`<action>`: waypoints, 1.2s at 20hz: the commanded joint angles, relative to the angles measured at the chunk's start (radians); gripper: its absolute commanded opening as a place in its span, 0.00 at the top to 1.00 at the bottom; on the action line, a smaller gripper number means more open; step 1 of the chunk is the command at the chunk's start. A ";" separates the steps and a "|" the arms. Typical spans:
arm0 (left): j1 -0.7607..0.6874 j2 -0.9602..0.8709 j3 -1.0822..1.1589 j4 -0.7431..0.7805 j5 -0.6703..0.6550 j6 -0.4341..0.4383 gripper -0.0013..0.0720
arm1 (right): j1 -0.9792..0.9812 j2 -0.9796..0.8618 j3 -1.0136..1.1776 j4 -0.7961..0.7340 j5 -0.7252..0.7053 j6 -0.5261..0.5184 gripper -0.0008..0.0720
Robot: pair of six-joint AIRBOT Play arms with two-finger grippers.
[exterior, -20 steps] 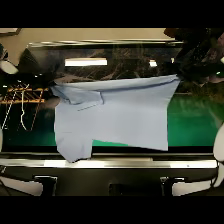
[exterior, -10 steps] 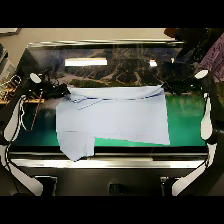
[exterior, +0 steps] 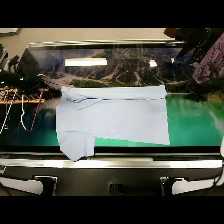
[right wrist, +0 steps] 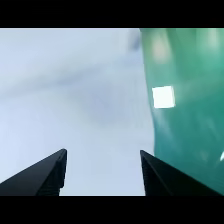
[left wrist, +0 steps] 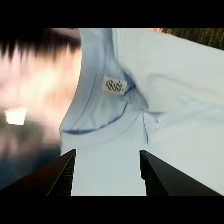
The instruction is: Fold the clothes and pants, and hang the long-sleeved shirts on hangers.
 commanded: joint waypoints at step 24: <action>0.098 0.438 -0.651 -0.038 0.090 -0.011 0.35 | -0.109 0.321 -0.945 -0.016 -0.232 -0.299 0.28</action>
